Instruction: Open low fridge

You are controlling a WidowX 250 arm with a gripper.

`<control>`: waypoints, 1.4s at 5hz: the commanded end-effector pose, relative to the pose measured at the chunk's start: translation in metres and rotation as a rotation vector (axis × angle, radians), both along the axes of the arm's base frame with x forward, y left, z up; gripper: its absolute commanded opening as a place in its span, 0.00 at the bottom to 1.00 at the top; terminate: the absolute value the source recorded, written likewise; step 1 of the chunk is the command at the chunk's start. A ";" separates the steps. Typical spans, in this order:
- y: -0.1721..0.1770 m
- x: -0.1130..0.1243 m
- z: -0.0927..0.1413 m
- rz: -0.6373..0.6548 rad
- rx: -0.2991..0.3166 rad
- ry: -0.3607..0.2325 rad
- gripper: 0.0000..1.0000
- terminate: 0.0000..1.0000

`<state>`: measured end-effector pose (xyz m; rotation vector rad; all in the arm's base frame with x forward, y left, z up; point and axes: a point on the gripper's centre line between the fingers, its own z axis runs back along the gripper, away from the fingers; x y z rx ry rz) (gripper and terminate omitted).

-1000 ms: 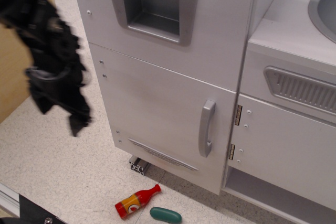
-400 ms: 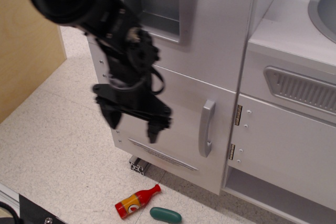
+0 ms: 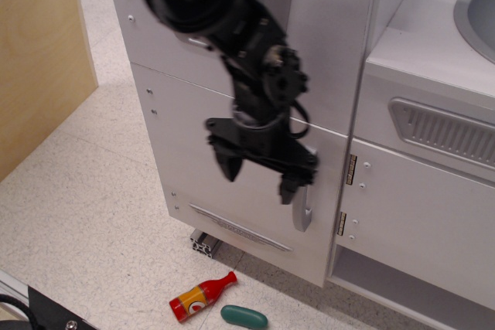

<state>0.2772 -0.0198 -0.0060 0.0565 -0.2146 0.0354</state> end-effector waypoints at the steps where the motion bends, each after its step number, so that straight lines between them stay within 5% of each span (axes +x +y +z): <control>1: -0.021 0.031 -0.009 -0.043 0.040 -0.089 1.00 0.00; 3: -0.018 0.052 -0.025 -0.001 0.053 -0.084 1.00 0.00; 4: -0.017 0.050 -0.025 -0.009 0.038 -0.085 0.00 0.00; 7: -0.004 -0.001 -0.017 -0.095 0.041 -0.096 0.00 0.00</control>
